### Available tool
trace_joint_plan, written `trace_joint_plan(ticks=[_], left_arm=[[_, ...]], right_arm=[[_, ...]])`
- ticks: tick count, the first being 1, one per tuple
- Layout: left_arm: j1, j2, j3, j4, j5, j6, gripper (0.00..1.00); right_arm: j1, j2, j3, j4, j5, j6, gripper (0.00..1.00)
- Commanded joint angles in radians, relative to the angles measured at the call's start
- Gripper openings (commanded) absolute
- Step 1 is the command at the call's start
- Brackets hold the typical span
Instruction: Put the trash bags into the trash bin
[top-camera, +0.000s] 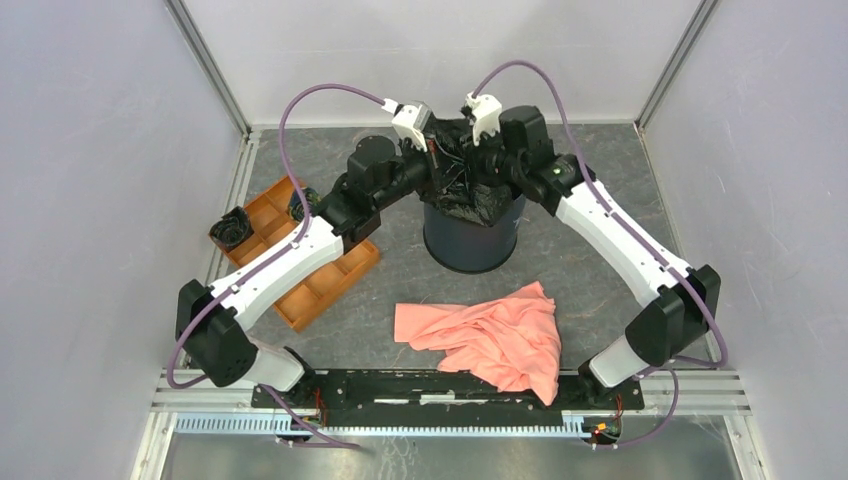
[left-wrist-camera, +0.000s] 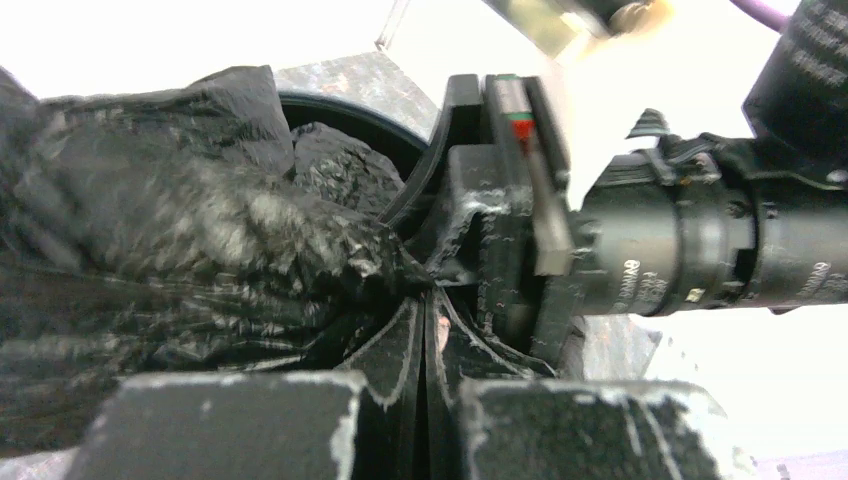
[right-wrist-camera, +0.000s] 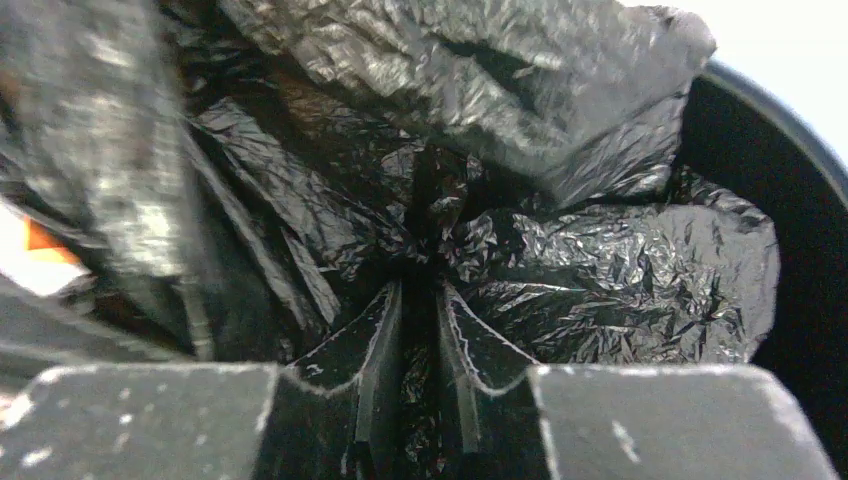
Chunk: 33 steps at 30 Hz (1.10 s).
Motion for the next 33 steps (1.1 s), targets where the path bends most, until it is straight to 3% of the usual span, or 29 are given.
trace_joint_plan(ticks=[1, 7, 11, 13, 17, 23, 26, 30, 33], left_arm=[[0.004, 0.012, 0.057, 0.024, -0.011, 0.044, 0.02], [0.015, 0.099, 0.103, 0.026, -0.043, 0.016, 0.02], [0.016, 0.118, 0.140, 0.032, -0.036, 0.002, 0.02], [0.017, 0.117, 0.147, 0.038, -0.034, 0.002, 0.02], [0.017, 0.125, 0.148, 0.039, -0.054, 0.016, 0.02], [0.035, 0.140, 0.159, 0.047, -0.053, 0.029, 0.02], [0.043, 0.156, 0.178, 0.047, -0.036, 0.035, 0.02], [0.044, 0.188, 0.211, 0.072, 0.023, 0.028, 0.02], [0.043, 0.227, 0.248, 0.076, 0.043, -0.001, 0.02]], right_arm=[[0.001, -0.067, -0.081, -0.033, 0.037, -0.015, 0.24], [-0.005, 0.076, 0.030, -0.046, 0.224, 0.014, 0.19], [-0.035, 0.084, 0.037, -0.047, 0.220, 0.032, 0.21], [-0.041, 0.035, 0.020, -0.034, 0.194, 0.033, 0.28], [-0.041, -0.091, -0.001, -0.030, 0.164, 0.027, 0.53], [-0.040, -0.218, 0.065, -0.122, 0.279, -0.064, 0.66], [-0.040, -0.280, 0.035, -0.132, 0.157, -0.088, 0.66], [-0.037, -0.376, -0.153, -0.016, -0.140, -0.122, 0.66], [-0.024, -0.363, -0.204, 0.030, -0.234, -0.101, 0.51]])
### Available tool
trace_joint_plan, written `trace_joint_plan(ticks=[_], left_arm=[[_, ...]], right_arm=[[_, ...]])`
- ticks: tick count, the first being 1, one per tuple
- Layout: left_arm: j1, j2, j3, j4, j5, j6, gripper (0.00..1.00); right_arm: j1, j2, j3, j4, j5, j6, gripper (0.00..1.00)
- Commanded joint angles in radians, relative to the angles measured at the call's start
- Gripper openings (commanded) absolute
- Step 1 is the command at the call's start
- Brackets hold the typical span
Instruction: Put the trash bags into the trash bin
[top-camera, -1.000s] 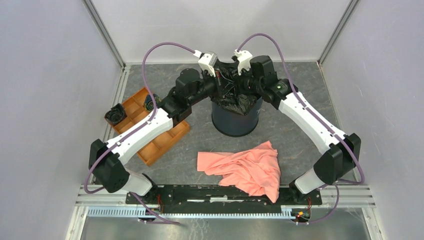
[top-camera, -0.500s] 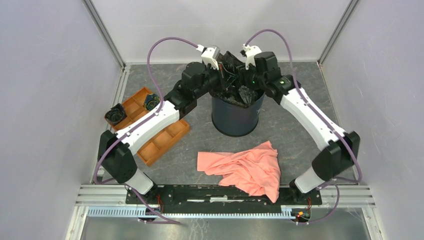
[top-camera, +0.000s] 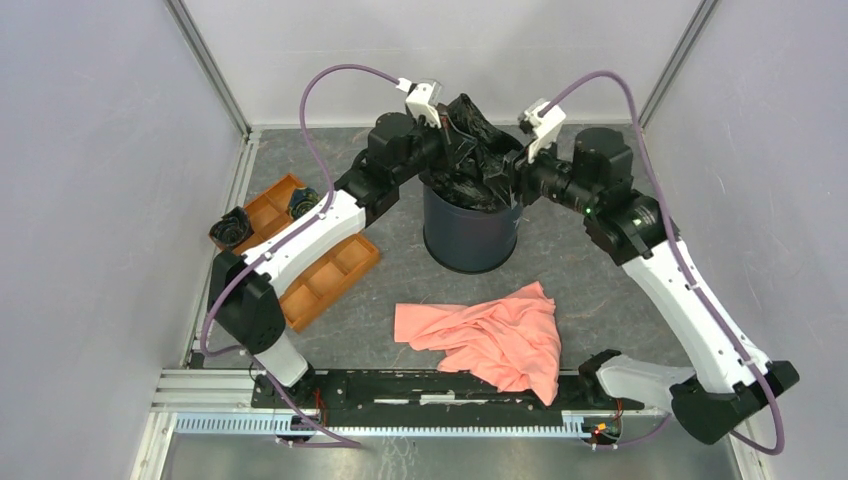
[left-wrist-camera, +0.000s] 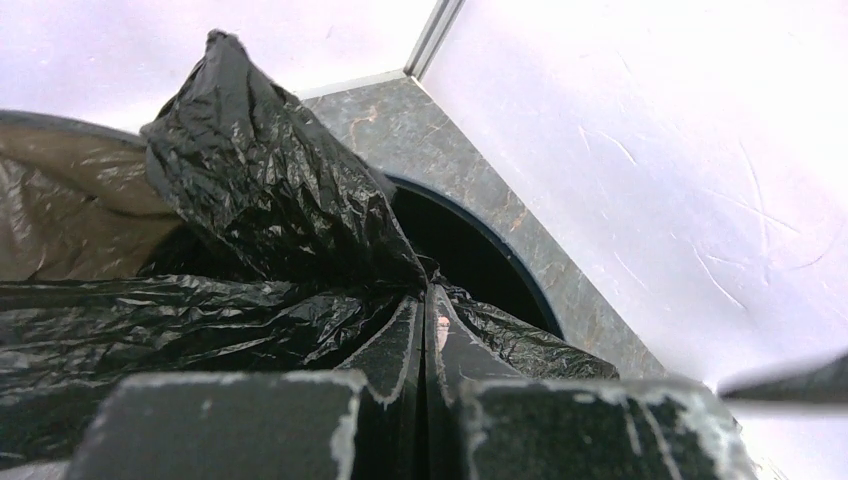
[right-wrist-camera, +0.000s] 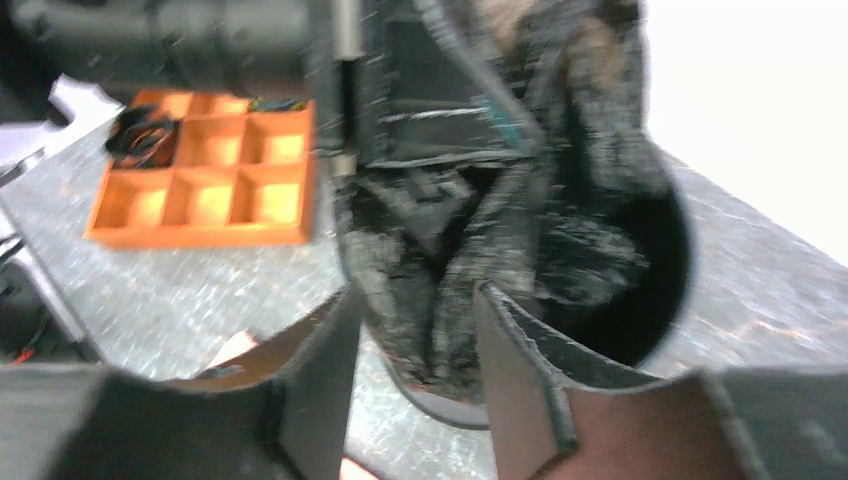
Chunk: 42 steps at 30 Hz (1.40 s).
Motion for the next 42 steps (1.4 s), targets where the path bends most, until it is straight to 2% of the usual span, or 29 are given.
trace_joint_plan(ticks=[1, 4, 6, 10, 15, 20, 23, 27, 32, 36, 38, 42], left_arm=[[0.002, 0.049, 0.086, 0.064, 0.049, -0.018, 0.02], [0.001, 0.069, 0.106, 0.070, 0.036, -0.065, 0.02], [0.002, 0.075, 0.104, 0.087, 0.027, -0.100, 0.02], [0.002, 0.071, 0.071, 0.132, 0.005, -0.173, 0.02], [-0.002, 0.055, 0.029, 0.146, 0.000, -0.198, 0.02], [-0.001, 0.012, -0.023, 0.108, -0.003, -0.161, 0.04], [-0.002, -0.022, -0.018, 0.046, 0.023, -0.110, 0.33], [-0.001, -0.108, -0.018, -0.040, 0.030, -0.037, 0.62], [0.002, -0.209, -0.020, -0.142, 0.015, 0.001, 0.91], [0.022, -0.271, -0.018, -0.271, -0.051, 0.019, 0.95], [0.066, -0.293, -0.012, -0.339, -0.088, -0.007, 0.95], [0.185, -0.298, -0.022, -0.367, -0.004, -0.101, 0.97]], right_arm=[[0.014, 0.050, -0.085, 0.073, -0.226, -0.006, 0.46], [0.016, 0.097, -0.097, 0.096, -0.121, 0.062, 0.40], [0.015, 0.111, -0.130, 0.158, 0.023, 0.101, 0.40], [0.014, 0.138, -0.216, 0.307, 0.161, 0.153, 0.39], [0.014, 0.204, -0.243, 0.376, 0.312, 0.179, 0.40], [0.013, 0.213, -0.193, 0.323, 0.245, 0.184, 0.44], [0.012, 0.167, -0.185, 0.245, 0.213, 0.164, 0.50], [0.013, 0.082, -0.180, 0.152, 0.182, 0.113, 0.60], [0.013, 0.014, -0.140, 0.101, 0.205, 0.100, 0.70], [0.013, -0.022, -0.110, 0.114, 0.238, 0.101, 0.79], [0.012, -0.021, -0.093, 0.136, 0.228, 0.097, 0.84], [0.013, 0.013, -0.074, 0.198, 0.218, 0.117, 0.90]])
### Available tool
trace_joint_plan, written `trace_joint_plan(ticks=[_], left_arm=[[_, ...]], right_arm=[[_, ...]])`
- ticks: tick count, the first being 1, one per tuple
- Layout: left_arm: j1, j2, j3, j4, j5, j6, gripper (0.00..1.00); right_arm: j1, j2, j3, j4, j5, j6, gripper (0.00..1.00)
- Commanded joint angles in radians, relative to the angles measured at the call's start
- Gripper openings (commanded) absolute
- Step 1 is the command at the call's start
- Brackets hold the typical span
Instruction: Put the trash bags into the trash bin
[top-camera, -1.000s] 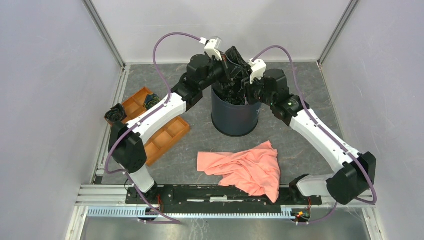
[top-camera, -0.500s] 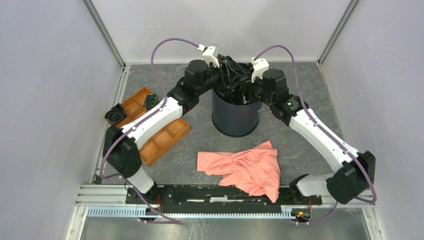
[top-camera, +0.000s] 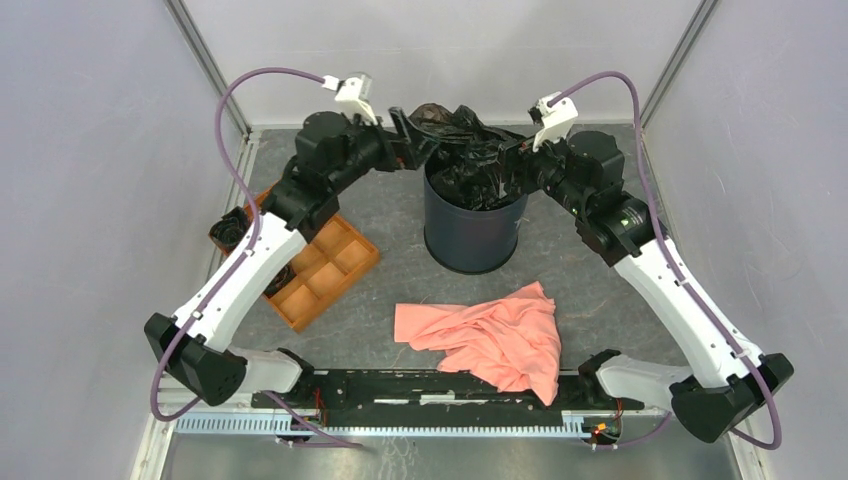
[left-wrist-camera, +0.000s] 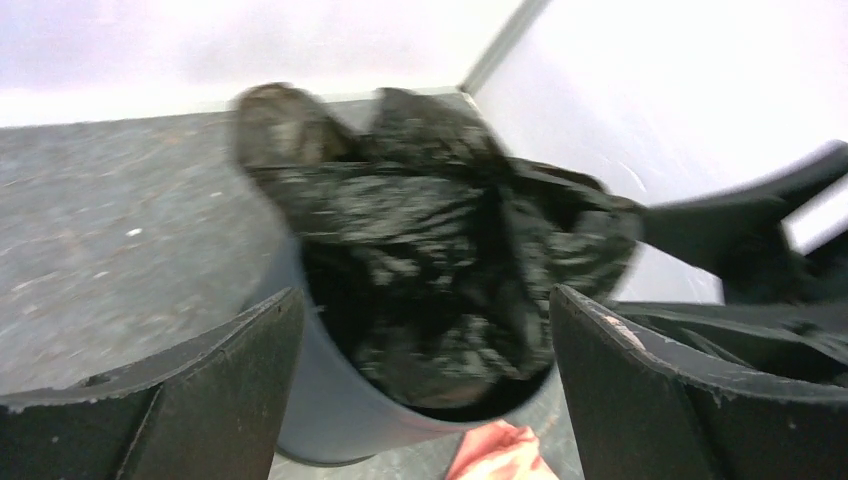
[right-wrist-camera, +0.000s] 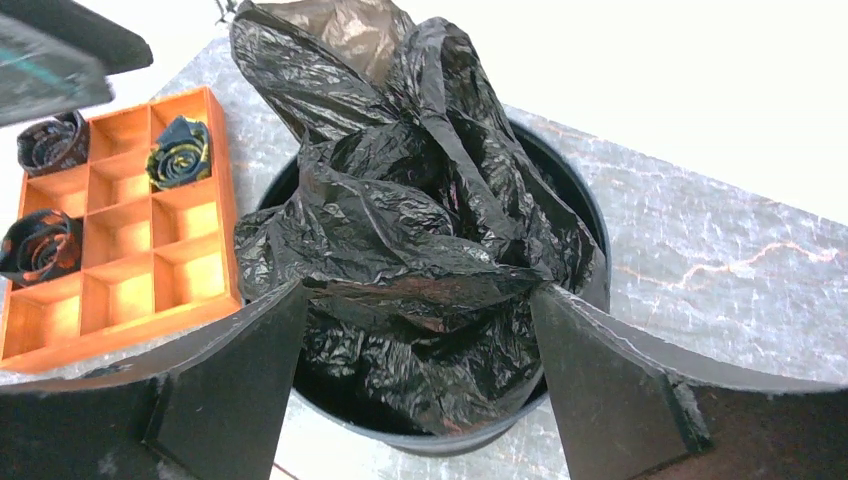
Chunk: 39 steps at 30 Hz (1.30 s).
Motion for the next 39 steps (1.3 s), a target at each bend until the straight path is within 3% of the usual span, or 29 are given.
trace_joint_plan(ticks=[1, 4, 10, 14, 18, 21, 24, 29, 31, 39], left_arm=[[0.126, 0.002, 0.004, -0.089, 0.048, -0.083, 0.98], [0.155, 0.028, 0.004, -0.052, 0.104, -0.110, 0.99], [0.160, 0.125, 0.051, 0.020, 0.154, -0.129, 0.99], [0.161, 0.220, 0.130, -0.046, 0.133, -0.096, 1.00], [0.161, 0.231, 0.114, -0.021, 0.104, -0.081, 0.99], [0.160, 0.258, 0.121, 0.000, 0.124, -0.098, 0.92], [0.161, 0.286, 0.142, 0.005, 0.164, -0.117, 0.77], [0.160, 0.281, 0.139, 0.034, 0.186, -0.104, 0.45], [0.161, 0.273, 0.125, 0.063, 0.201, -0.105, 0.37], [0.162, 0.252, 0.104, 0.112, 0.249, -0.133, 0.23]], right_arm=[[-0.002, 0.033, 0.032, 0.094, 0.000, 0.020, 0.90], [-0.002, 0.072, 0.004, 0.128, -0.078, 0.053, 0.88], [-0.002, 0.131, -0.098, 0.185, -0.136, 0.053, 0.64], [-0.003, 0.147, -0.140, 0.182, -0.146, -0.001, 0.65], [-0.002, 0.200, -0.104, 0.161, -0.129, -0.035, 0.68], [-0.001, 0.261, -0.068, 0.150, -0.124, -0.040, 0.66], [0.009, 0.292, -0.017, 0.067, -0.075, -0.061, 0.66], [0.049, 0.228, 0.064, -0.096, -0.045, -0.098, 0.78], [0.049, 0.181, 0.061, -0.126, -0.058, -0.081, 0.83], [0.048, 0.110, 0.112, -0.242, -0.012, -0.096, 0.88]])
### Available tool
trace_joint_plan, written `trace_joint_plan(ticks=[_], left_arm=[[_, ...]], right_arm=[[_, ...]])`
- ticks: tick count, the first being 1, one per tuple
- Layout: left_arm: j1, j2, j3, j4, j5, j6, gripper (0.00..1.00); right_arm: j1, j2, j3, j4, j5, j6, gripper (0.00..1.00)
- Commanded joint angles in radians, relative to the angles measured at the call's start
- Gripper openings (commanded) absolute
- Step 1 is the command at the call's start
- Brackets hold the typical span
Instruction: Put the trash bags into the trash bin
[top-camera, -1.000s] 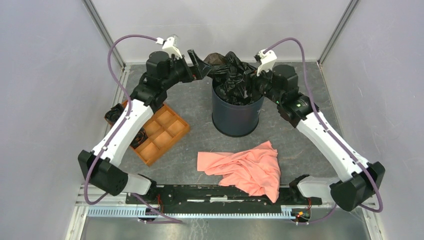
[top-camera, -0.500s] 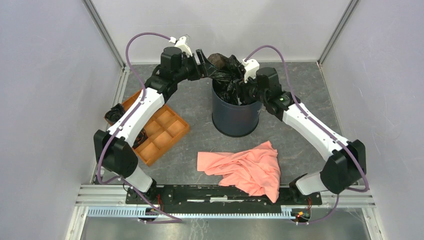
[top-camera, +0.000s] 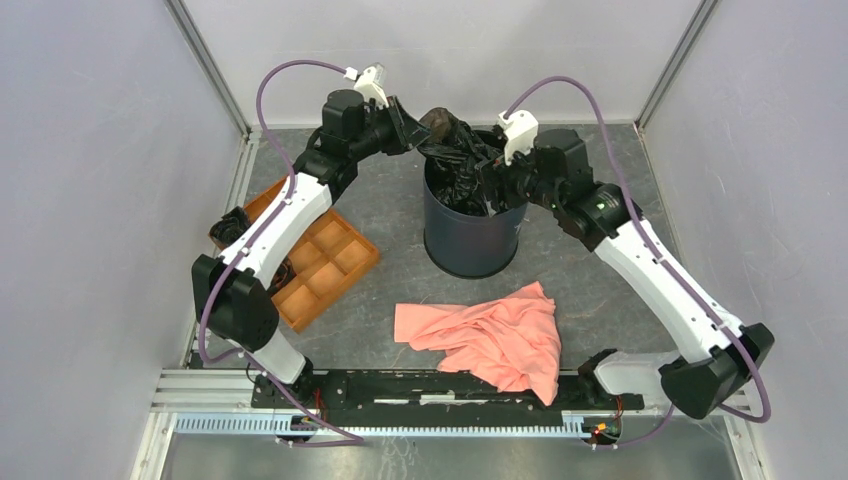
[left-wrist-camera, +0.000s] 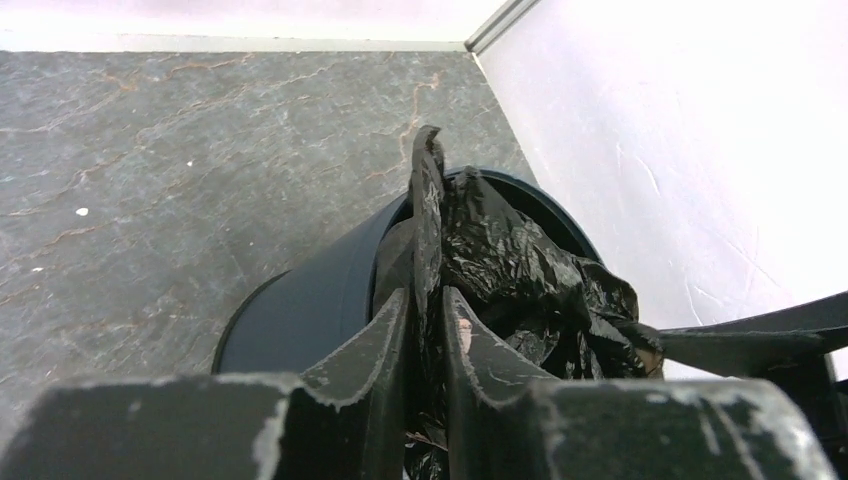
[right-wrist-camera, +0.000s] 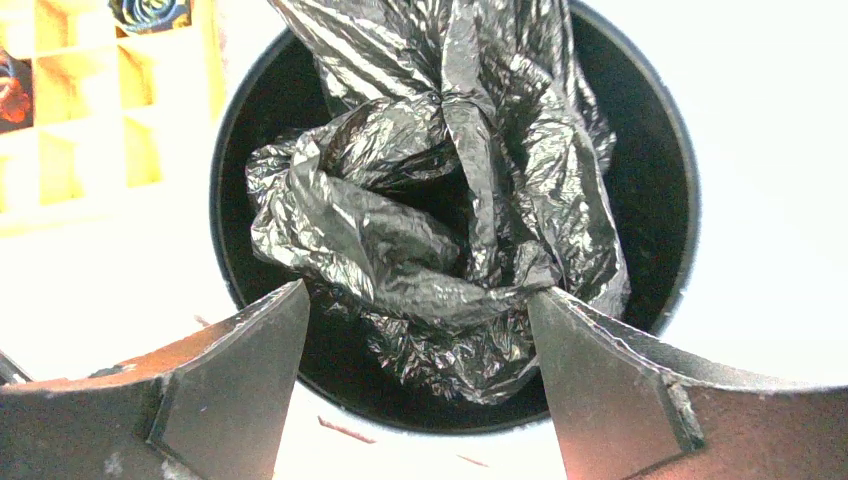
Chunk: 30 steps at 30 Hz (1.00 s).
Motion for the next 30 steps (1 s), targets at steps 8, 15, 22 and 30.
trace_joint_plan(ticks=[8, 15, 22, 30], left_arm=[[0.018, -0.047, -0.014, 0.129, 0.134, -0.067, 0.12], [0.072, -0.031, -0.057, 0.284, 0.214, -0.220, 0.03], [0.080, -0.018, -0.043, 0.232, 0.238, -0.177, 0.09], [0.079, -0.047, -0.067, 0.209, 0.223, -0.140, 0.06]], right_arm=[[0.000, -0.065, 0.077, -0.015, -0.076, 0.021, 0.90], [-0.002, -0.002, -0.014, 0.096, -0.222, 0.181, 0.94], [-0.013, -0.068, -0.035, 0.064, -0.374, 0.274, 0.95], [-0.013, -0.130, 0.017, -0.265, -0.260, 0.095, 0.95]])
